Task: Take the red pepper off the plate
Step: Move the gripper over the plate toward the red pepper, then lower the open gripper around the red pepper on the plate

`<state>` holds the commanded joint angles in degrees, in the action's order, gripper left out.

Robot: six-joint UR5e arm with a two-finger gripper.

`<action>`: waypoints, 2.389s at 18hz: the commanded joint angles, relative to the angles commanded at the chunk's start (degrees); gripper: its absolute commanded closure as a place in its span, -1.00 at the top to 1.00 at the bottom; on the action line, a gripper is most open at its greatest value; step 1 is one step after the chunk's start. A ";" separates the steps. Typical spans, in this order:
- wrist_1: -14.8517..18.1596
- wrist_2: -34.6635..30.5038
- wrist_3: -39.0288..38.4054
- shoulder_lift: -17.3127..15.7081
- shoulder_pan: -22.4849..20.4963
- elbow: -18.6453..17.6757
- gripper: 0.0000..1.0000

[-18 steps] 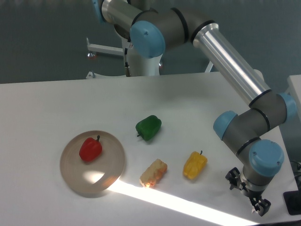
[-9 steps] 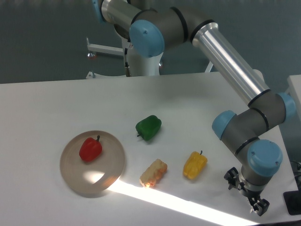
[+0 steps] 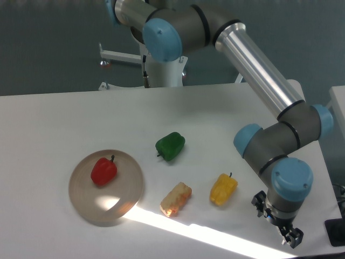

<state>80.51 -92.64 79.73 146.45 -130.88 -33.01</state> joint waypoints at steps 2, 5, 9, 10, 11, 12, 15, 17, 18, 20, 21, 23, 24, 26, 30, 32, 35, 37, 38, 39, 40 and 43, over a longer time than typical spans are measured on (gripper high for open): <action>0.70 0.44 -5.70 -4.67 2.37 -4.68 1.00; 4.21 0.53 -10.63 -7.93 5.01 -6.80 1.00; 7.11 1.23 -19.07 -11.98 9.23 -11.02 1.00; 8.16 2.19 -21.18 -12.42 9.85 -11.28 1.00; 9.04 3.24 -23.20 -12.86 10.64 -11.72 1.00; 9.57 4.12 -24.96 -13.64 11.17 -12.60 1.00; 9.23 4.83 -28.31 -16.54 13.72 -17.77 1.00; 9.14 4.57 -28.40 -18.04 15.03 -20.50 1.00; 9.14 4.22 -28.49 -18.66 15.82 -21.82 1.00; 8.88 3.87 -28.58 -19.80 17.58 -24.81 1.00; 8.88 3.87 -28.58 -19.98 18.20 -25.43 1.00; 8.70 3.96 -28.67 -20.42 19.78 -26.84 1.00; 8.27 3.87 -28.75 -20.77 20.31 -27.89 1.00; 5.03 3.96 -31.20 -21.65 20.93 -31.83 1.00; 0.09 3.08 -32.27 -22.62 22.51 -37.03 1.00; 0.35 2.99 -32.45 -22.79 23.39 -37.21 1.00; 0.18 3.08 -34.28 -23.58 23.92 -38.62 1.00; -0.26 3.25 -37.88 -23.50 24.71 -38.71 1.00; -0.87 3.25 -39.03 -23.50 24.88 -38.80 1.00; -1.14 3.17 -39.56 -23.50 24.97 -38.97 1.00; -1.06 3.25 -40.26 -23.50 24.97 -39.15 1.00; -1.67 3.52 -42.81 -23.50 24.97 -39.24 1.00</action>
<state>78.84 -89.12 36.92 122.96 -105.91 -72.25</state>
